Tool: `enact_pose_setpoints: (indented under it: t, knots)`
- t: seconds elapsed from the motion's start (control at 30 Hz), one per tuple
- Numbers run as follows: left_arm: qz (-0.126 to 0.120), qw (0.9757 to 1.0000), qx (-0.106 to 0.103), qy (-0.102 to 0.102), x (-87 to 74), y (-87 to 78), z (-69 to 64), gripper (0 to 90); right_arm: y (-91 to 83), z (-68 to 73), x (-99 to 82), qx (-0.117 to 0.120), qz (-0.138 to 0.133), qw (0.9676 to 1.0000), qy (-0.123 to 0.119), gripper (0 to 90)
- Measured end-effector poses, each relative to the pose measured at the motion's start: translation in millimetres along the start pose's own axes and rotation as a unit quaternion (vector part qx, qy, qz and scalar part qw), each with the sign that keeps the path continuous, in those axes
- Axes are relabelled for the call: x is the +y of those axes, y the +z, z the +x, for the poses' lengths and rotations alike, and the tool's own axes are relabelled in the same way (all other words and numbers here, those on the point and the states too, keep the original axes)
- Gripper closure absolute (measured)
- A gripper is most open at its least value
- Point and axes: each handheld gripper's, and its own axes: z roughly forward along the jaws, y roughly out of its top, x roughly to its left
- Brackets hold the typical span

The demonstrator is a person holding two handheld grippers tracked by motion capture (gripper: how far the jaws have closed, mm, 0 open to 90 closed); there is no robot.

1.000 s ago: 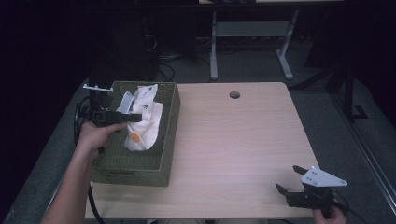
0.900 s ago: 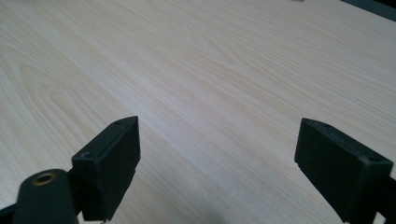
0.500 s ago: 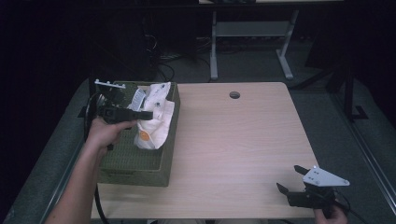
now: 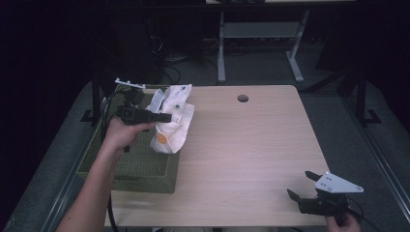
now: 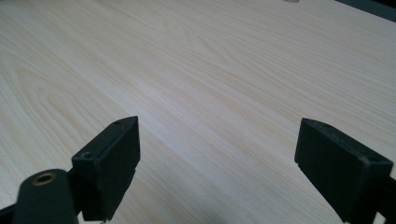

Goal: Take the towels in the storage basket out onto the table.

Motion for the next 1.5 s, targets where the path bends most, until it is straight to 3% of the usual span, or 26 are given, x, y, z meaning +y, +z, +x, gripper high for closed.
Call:
enact_pose_setpoints:
  t: [0.83,1.5]
  knots:
    - [0.030,0.9990,-0.022,0.027,17.8,54.1,-31.4,75.5,-0.1,-1.2,0.3,0.000,-0.003,1.0000,0.001,13.9]
    - [0.071,0.9959,-0.030,0.046,19.2,126.1,-50.1,75.5,1.7,-4.1,2.0,0.008,-0.007,0.9999,0.005,13.9]
